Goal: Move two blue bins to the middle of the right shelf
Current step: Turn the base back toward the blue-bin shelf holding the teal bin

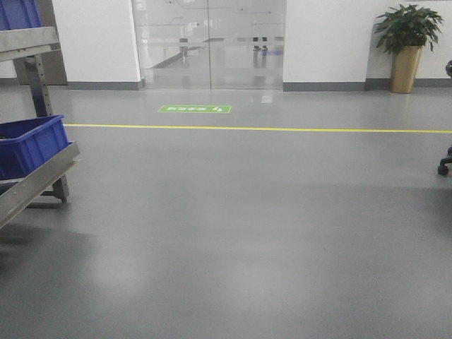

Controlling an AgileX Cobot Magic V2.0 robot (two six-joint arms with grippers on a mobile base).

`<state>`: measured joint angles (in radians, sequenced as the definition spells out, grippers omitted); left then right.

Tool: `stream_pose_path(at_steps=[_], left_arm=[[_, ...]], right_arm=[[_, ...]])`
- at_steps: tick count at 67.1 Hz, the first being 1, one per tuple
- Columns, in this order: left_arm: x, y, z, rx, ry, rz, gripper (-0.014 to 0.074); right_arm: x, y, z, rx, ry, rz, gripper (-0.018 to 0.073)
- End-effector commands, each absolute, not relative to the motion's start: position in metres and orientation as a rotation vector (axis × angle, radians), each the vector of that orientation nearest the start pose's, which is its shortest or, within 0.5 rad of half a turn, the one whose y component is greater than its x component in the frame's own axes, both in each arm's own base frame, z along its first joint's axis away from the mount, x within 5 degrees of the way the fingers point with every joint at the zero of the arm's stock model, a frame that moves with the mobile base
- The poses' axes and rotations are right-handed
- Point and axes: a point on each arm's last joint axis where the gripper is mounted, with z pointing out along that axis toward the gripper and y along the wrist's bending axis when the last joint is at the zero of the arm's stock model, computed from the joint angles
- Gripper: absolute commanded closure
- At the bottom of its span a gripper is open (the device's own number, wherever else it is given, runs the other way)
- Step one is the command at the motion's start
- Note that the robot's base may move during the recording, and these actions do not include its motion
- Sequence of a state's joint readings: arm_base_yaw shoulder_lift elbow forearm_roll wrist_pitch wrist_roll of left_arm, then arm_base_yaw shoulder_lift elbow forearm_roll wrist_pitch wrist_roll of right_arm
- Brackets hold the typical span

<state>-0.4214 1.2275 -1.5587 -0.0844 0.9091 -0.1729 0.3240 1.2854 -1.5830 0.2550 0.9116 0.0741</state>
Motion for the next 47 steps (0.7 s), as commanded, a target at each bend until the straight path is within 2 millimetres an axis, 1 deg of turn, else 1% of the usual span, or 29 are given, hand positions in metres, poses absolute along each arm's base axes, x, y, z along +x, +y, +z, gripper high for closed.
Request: stream_pose_path(at_steps=[1,47], left_arm=[[0.2131,-0.0996,0.4968,0.239,1.970,-0.470,0.0707],[0.2131,-0.0996,0.4968,0.239,1.970,-0.470,0.0707]], right_arm=[[0.2409,0.0928,0.4904,-0.209,1.990,0.491,0.0718],[0.2409,0.0928,0.4904,-0.209,1.990,0.491,0.0718]])
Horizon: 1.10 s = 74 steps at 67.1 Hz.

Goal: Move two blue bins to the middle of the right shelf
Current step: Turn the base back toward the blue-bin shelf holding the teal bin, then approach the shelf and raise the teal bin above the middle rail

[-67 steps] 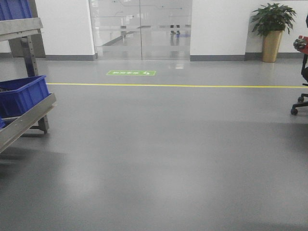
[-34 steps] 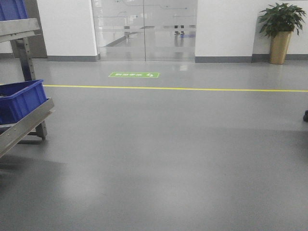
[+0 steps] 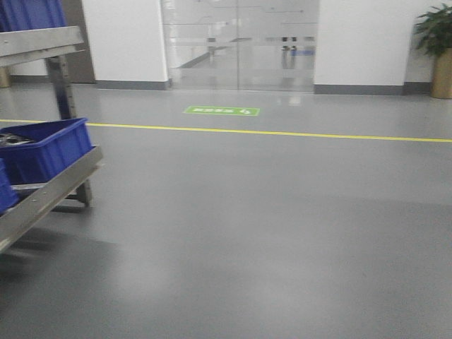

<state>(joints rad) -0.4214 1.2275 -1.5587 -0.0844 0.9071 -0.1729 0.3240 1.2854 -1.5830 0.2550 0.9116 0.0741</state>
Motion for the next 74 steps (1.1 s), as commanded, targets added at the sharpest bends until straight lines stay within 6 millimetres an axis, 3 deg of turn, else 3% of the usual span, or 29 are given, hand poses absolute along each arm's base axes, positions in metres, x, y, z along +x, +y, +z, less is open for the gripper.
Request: stream_pose_path(at_steps=[1,74], left_arm=[[0.2131,-0.0996,0.4968,0.239,1.970,-0.470,0.0707],[0.2131,-0.0996,0.4968,0.239,1.970,-0.470,0.0707]], right_arm=[[0.2409,0.0928,0.4904,-0.209,1.990,0.491,0.0718],[0.2409,0.0928,0.4904,-0.209,1.990,0.491,0.0718]])
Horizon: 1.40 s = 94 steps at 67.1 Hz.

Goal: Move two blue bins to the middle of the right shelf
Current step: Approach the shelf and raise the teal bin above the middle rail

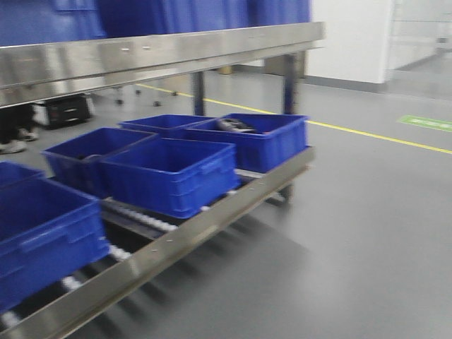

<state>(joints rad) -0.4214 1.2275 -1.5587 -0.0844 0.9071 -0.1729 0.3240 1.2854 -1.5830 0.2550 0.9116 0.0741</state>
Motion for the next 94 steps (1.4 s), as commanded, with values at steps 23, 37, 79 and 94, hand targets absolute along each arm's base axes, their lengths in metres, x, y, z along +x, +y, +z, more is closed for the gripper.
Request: stream_pose_path(at_steps=[23,37,79,94], left_arm=[[0.2131,-0.0996,0.4968,0.239,1.970,-0.470,0.0707],[0.2131,-0.0996,0.4968,0.239,1.970,-0.470,0.0707],[0.2131,-0.0996,0.4968,0.239,1.970,-0.470,0.0707],[0.2131,-0.0996,0.4968,0.239,1.970,-0.470,0.0707]], right_arm=[[0.2409,0.0928,0.4904,-0.209,1.990,0.491,0.0718],[0.2409,0.0928,0.4904,-0.209,1.990,0.491,0.0718],[0.2409,0.0928,0.4904,-0.209,1.990,0.491,0.0718],[0.2409,0.0928,0.4904,-0.209,1.990,0.491,0.0718]])
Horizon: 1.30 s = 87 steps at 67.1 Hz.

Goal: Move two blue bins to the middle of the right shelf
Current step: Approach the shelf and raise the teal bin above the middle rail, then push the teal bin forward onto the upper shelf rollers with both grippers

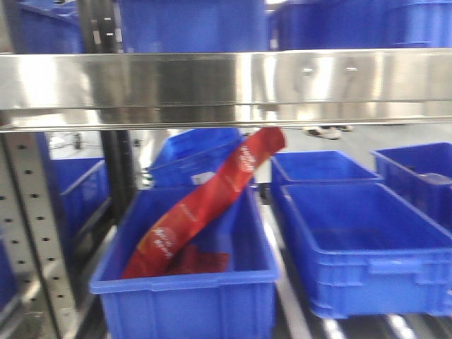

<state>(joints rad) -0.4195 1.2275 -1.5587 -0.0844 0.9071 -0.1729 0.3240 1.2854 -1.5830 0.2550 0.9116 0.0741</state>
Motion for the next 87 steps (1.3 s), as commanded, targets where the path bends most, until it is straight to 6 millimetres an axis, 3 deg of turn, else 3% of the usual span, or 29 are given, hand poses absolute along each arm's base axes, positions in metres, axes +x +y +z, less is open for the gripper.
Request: stream_pose_path(at_steps=[1,87], left_arm=[[0.2131,-0.0996,0.4968,0.239,1.970,-0.470,0.0707],[0.2131,-0.0996,0.4968,0.239,1.970,-0.470,0.0707]], right_arm=[[0.2409,0.0928,0.4904,-0.209,1.990,0.491,0.0718],[0.2409,0.0928,0.4904,-0.209,1.990,0.491,0.0718]])
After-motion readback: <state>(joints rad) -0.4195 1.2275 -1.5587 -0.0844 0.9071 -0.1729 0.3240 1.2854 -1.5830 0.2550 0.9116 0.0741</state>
